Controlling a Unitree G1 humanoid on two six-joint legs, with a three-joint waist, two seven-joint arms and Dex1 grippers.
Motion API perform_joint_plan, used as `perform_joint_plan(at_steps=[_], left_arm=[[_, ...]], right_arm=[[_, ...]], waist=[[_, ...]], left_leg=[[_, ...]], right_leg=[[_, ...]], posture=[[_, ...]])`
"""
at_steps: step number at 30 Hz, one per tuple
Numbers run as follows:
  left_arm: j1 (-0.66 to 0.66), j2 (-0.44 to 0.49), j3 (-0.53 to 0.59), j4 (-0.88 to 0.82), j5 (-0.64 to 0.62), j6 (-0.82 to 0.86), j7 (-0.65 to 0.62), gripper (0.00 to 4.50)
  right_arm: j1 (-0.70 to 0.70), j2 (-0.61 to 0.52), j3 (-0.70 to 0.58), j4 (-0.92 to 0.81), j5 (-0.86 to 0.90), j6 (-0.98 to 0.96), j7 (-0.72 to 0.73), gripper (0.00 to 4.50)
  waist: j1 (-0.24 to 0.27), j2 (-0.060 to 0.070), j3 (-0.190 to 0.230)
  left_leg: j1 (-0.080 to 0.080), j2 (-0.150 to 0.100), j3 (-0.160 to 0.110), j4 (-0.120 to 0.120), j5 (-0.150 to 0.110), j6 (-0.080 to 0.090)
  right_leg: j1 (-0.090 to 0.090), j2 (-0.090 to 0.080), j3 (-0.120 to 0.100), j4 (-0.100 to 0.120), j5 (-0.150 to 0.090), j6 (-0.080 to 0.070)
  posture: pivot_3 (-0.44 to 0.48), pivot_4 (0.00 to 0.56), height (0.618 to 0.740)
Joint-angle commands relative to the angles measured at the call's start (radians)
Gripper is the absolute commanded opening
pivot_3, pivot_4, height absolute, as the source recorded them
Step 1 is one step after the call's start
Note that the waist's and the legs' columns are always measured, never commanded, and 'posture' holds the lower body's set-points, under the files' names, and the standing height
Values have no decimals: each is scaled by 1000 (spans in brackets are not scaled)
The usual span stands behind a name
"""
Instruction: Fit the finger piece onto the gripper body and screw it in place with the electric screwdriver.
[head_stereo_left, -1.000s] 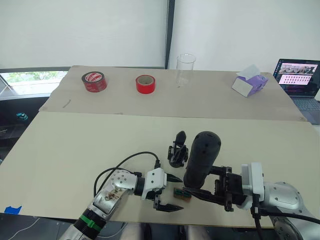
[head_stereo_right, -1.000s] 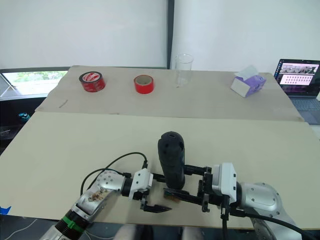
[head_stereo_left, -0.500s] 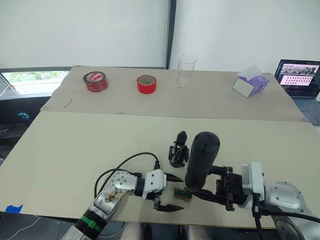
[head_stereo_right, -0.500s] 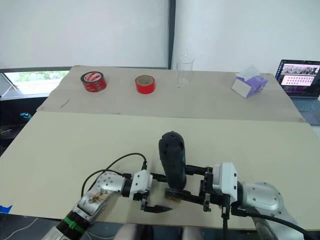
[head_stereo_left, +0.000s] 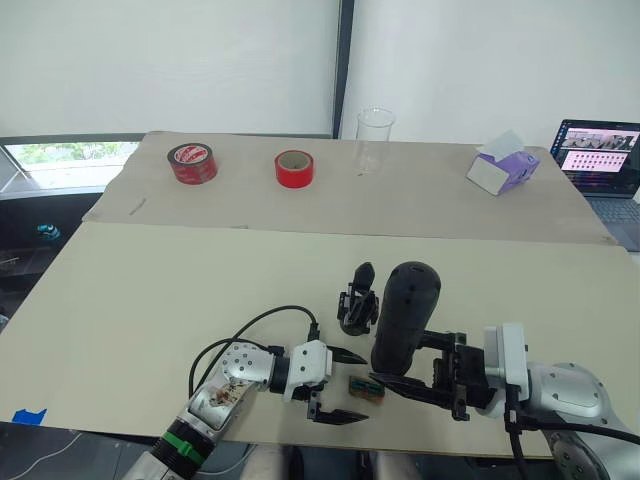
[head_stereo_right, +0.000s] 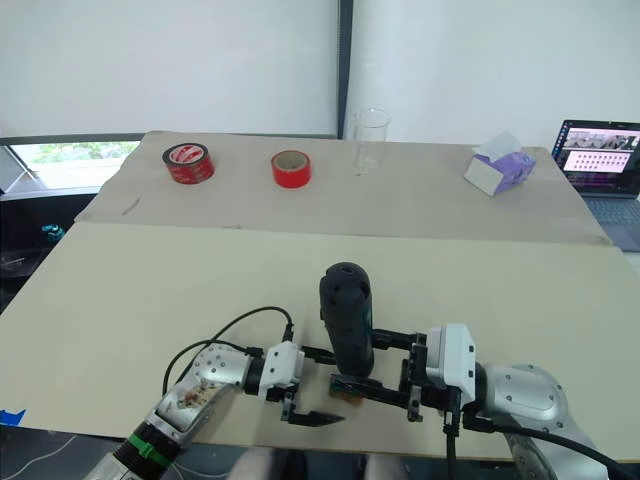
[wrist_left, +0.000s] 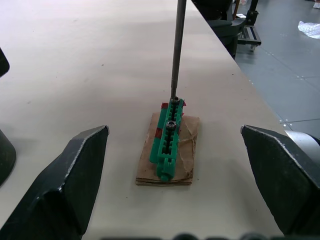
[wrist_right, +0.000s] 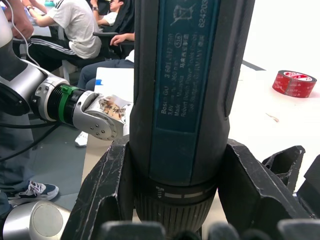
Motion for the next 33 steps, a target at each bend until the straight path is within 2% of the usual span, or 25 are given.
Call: perform_joint_plan(at_steps=[1,33], left_arm=[[22,5,-26,60,28,5,-3,4500],[13,5,-17,45,17,19,-7,4500]], right_arm=[[0,-7,-28,-29,37,-23,-6,1906],[-8,-8,-11,-17,21,-30,-18,1906]], waist=[[0,0,0],[0,2,-2]], left_leg=[[0,0,0,0,0,0],[1,0,0,0,0,0]], right_leg=[[0,0,0,0,0,0],[1,-1,0,0,-1,2]], posture=[[0,150,740],[0,150,740]])
